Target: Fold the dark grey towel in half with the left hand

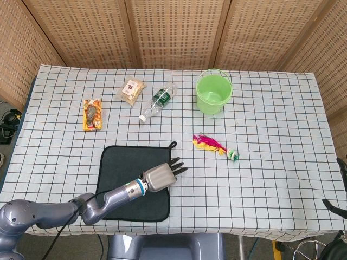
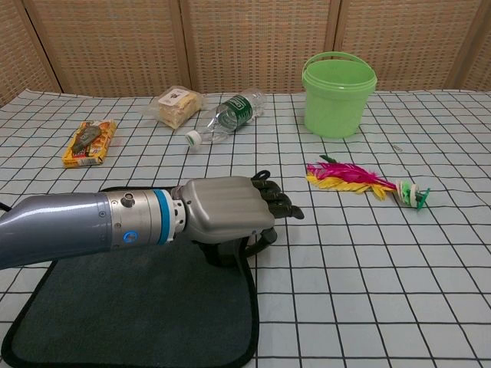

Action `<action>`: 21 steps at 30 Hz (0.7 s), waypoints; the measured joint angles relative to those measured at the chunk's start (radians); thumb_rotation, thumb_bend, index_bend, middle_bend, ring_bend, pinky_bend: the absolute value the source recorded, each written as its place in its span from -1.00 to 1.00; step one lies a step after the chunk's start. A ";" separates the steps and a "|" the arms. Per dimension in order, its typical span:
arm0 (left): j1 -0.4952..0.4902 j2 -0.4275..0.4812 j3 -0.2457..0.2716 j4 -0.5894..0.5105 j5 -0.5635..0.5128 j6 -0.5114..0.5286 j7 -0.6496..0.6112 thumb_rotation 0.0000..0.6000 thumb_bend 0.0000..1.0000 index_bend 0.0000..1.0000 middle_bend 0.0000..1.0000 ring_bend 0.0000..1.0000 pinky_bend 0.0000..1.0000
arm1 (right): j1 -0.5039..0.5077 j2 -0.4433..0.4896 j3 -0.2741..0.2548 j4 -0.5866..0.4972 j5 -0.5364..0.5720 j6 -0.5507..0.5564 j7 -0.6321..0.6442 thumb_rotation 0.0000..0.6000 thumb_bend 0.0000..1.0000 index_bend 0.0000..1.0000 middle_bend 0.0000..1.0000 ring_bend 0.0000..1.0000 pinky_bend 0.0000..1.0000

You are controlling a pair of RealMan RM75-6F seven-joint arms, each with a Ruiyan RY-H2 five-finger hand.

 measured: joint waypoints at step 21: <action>0.024 0.063 0.026 -0.045 -0.010 0.059 -0.042 1.00 -0.11 0.37 -1.00 -1.00 -1.00 | -0.003 0.003 -0.006 -0.006 -0.016 0.007 0.004 1.00 -1.00 -1.00 -1.00 -1.00 -1.00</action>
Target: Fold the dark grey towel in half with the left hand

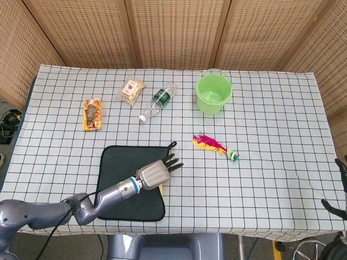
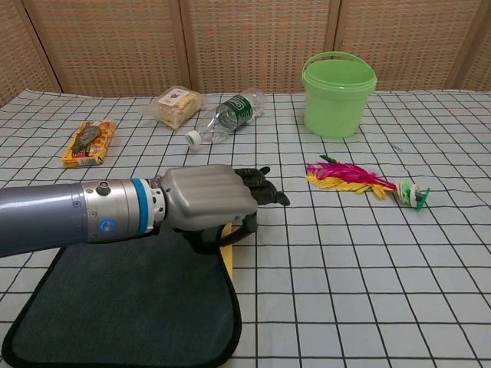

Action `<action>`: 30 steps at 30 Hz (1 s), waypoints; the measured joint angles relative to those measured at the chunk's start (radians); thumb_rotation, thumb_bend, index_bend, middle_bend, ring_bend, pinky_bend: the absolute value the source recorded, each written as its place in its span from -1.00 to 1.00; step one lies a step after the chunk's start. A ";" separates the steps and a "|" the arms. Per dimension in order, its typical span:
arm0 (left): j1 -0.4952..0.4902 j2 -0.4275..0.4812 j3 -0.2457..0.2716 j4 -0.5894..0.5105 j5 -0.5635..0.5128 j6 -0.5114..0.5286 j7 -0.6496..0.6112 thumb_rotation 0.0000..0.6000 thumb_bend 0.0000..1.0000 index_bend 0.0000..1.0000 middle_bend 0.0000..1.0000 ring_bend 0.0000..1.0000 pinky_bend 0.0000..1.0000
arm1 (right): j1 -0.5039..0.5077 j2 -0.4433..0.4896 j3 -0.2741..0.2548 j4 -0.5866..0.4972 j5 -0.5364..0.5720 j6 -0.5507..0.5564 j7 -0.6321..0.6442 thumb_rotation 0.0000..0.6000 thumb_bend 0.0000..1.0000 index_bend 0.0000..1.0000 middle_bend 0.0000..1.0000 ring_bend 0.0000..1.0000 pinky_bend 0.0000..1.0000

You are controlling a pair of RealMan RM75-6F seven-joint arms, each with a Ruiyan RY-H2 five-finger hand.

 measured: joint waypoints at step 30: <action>0.257 0.271 0.215 0.018 0.150 0.302 -0.251 1.00 -0.11 0.41 -1.00 -1.00 -1.00 | 0.005 -0.008 -0.012 -0.017 -0.020 -0.006 -0.038 1.00 -1.00 -1.00 -1.00 -1.00 -1.00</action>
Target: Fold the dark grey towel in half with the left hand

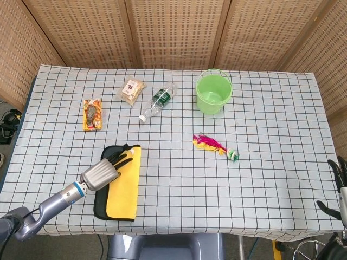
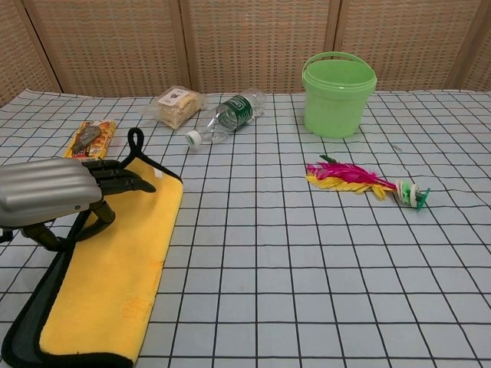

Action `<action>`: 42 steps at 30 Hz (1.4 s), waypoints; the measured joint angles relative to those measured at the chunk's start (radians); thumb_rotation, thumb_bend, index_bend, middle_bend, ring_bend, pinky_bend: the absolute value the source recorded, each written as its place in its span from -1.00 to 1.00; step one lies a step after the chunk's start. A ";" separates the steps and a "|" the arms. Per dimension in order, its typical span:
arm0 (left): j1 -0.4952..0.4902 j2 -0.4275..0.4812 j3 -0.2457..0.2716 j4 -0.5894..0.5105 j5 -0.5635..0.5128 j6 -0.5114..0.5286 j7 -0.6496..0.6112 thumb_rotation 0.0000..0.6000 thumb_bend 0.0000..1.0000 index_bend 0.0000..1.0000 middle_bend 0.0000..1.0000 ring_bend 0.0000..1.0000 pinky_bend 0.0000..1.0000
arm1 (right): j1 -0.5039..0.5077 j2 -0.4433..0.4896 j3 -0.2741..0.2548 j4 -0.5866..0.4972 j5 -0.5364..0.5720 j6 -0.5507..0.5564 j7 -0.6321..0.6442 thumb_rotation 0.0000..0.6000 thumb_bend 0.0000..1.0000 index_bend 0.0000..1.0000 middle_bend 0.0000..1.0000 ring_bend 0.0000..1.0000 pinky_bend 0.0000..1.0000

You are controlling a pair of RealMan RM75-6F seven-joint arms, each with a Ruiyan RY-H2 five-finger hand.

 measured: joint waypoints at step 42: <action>0.067 -0.044 0.018 0.215 0.038 0.003 -0.144 1.00 -0.34 -1.00 -1.00 -1.00 -1.00 | 0.005 -0.008 -0.005 -0.011 0.002 -0.007 -0.029 1.00 -1.00 -1.00 -1.00 -1.00 -1.00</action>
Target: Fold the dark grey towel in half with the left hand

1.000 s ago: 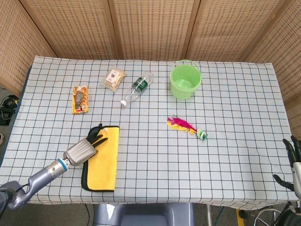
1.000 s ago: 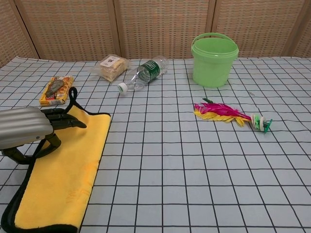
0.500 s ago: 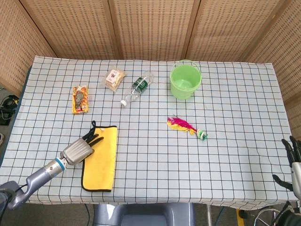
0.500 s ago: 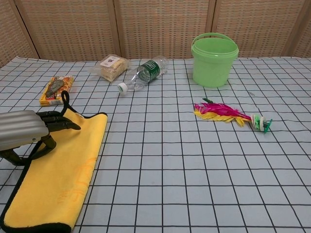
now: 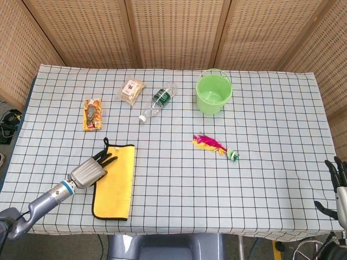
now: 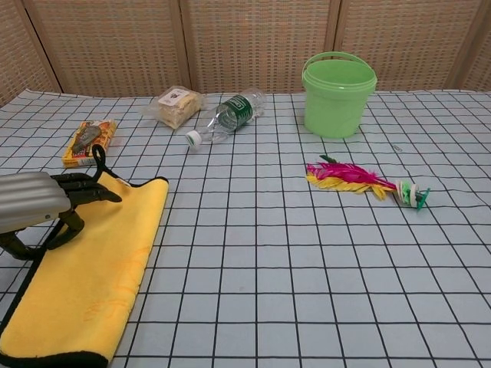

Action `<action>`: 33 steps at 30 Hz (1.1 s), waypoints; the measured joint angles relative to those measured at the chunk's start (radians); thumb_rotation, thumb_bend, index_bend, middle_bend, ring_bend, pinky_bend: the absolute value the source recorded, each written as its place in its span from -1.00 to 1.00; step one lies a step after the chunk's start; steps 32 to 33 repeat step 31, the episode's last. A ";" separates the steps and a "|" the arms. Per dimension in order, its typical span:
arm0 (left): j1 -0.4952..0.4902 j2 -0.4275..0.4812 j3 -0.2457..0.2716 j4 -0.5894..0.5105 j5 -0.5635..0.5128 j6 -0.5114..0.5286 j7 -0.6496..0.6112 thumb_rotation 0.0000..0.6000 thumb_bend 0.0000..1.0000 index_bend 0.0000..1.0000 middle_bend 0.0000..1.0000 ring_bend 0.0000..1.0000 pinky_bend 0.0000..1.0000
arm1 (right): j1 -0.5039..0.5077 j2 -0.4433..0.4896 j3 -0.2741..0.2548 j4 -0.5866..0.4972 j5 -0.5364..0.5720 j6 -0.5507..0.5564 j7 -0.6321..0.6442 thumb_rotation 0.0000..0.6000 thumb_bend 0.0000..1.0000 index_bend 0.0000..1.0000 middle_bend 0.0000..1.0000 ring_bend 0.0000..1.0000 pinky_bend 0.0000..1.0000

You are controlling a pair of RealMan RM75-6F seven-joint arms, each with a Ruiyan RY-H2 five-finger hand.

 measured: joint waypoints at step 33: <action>0.369 0.391 -0.108 -0.586 -0.279 0.474 0.082 1.00 -0.48 -1.00 -1.00 -1.00 -1.00 | -0.015 -0.011 -0.017 0.022 -0.079 0.052 0.017 1.00 -1.00 -1.00 -1.00 -1.00 -1.00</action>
